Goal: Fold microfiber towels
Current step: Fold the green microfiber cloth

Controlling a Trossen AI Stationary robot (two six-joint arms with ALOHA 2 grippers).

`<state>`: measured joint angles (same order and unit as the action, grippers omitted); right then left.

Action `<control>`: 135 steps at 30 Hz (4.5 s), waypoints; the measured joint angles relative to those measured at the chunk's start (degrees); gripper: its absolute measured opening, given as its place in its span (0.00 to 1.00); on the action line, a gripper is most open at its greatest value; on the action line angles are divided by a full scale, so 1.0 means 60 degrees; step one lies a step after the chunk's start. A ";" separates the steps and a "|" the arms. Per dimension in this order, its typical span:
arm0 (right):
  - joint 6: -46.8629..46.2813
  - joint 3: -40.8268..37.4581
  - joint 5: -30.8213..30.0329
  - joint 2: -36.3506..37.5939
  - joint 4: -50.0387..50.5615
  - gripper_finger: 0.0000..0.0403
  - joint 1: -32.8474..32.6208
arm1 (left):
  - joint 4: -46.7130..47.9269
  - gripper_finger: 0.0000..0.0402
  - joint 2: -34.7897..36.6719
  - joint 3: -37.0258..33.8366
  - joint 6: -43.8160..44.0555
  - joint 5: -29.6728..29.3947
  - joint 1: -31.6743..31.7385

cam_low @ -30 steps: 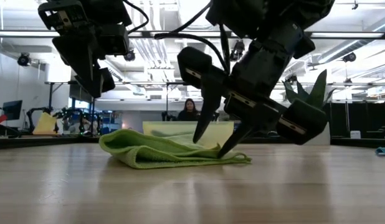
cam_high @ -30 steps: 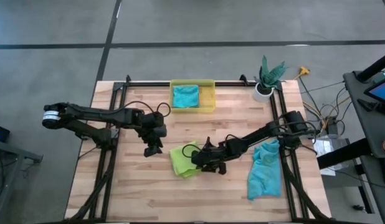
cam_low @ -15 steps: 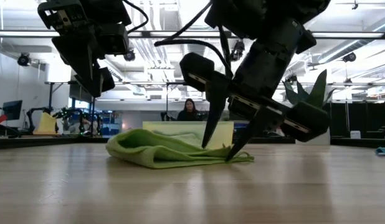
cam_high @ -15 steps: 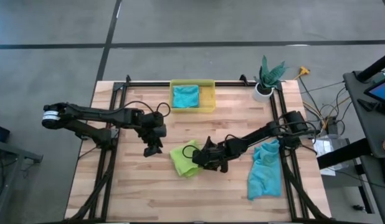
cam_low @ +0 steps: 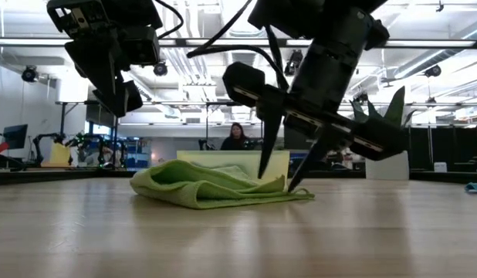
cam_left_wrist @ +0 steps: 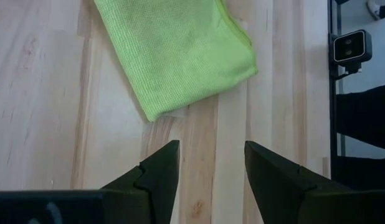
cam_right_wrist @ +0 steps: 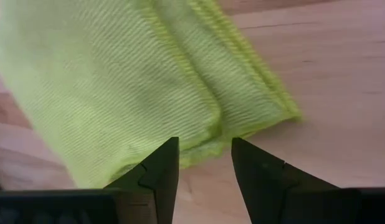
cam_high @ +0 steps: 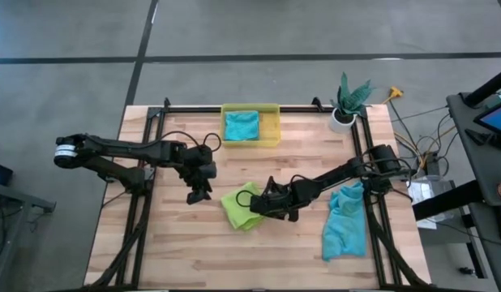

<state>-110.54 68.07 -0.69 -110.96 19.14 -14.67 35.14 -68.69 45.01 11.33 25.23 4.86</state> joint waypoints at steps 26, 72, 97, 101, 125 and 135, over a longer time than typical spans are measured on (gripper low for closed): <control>-0.0335 0.0182 -0.0157 0.0000 0.0630 0.36 0.0010 | -0.0028 0.41 0.0025 0.0000 -0.0029 0.0025 -0.0003; -0.3588 0.0062 -0.0051 0.0000 0.0165 0.36 0.0200 | -0.0033 0.41 0.0025 -0.0015 -0.0208 0.0004 -0.0003; -0.3479 -0.0190 0.0129 -0.0004 -0.0402 0.34 0.0433 | -0.0025 0.41 0.0025 -0.0015 -0.0199 0.0011 -0.0001; -0.3501 -0.0225 0.0171 -0.0004 -0.0419 0.34 0.0456 | -0.0025 0.41 0.0025 -0.0015 -0.0197 0.0011 -0.0003; -0.3112 -0.0230 -0.0059 -0.0004 -0.0410 0.09 0.0454 | -0.0015 0.41 0.0025 -0.0015 -0.0175 0.0015 -0.0002; -0.2205 -0.0083 -0.0280 -0.0004 -0.0412 0.02 0.0517 | -0.0004 0.41 0.0025 -0.0015 -0.0175 0.0015 -0.0003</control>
<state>-123.77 67.57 -2.37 -110.98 16.66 -11.57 35.11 -68.53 44.93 10.28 25.32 4.84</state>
